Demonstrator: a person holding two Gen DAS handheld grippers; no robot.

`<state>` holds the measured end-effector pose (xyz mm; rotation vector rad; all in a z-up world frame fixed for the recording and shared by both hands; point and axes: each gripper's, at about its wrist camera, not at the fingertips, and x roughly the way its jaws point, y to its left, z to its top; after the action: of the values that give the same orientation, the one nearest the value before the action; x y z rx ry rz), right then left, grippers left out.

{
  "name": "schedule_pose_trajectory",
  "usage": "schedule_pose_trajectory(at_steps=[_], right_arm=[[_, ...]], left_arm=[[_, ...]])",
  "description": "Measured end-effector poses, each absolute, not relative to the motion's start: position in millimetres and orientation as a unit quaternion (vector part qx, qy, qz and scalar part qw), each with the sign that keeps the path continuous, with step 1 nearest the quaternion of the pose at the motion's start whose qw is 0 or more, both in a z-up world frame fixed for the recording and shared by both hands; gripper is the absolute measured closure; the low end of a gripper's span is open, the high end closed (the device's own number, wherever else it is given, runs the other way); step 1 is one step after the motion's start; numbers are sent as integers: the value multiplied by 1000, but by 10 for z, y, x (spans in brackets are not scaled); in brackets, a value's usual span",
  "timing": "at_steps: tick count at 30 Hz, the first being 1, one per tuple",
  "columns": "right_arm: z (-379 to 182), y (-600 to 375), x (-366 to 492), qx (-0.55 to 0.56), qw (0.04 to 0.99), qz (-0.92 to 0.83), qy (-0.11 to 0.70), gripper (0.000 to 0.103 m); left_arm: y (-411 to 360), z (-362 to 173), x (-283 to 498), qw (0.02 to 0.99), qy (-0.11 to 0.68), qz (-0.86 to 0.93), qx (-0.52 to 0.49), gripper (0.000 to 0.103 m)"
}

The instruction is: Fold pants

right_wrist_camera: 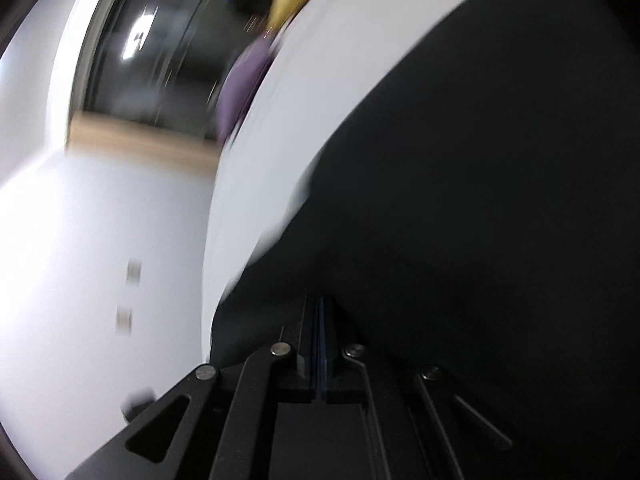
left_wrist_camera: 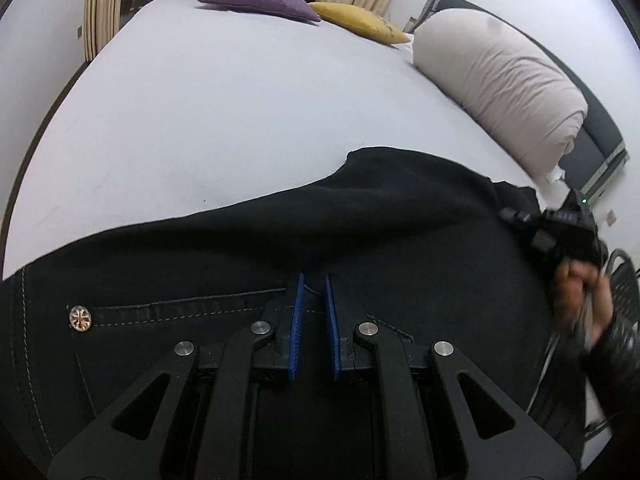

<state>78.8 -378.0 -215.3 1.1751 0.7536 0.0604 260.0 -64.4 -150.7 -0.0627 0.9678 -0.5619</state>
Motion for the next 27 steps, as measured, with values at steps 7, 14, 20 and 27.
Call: schedule_pose_trajectory(at_steps=[7,14,20,27], right_arm=[[-2064,-5459,213,550,768,-192,267,103],[-1498,-4712,278,520,801,-99,280,98],[-2052,-2759,942,523,741,117,404,102],[-2213,-3249,884,538,751,64,377,103]], left_arm=[[-538,-1541,2600,848,458,-266,-34,92],[-1078,-1119,2563,846,441,-298,-45,92],[-1436,-1657,2639,803,492,-332,-49,92],[-495,-1638,2730,816,476,-318,-83,92]])
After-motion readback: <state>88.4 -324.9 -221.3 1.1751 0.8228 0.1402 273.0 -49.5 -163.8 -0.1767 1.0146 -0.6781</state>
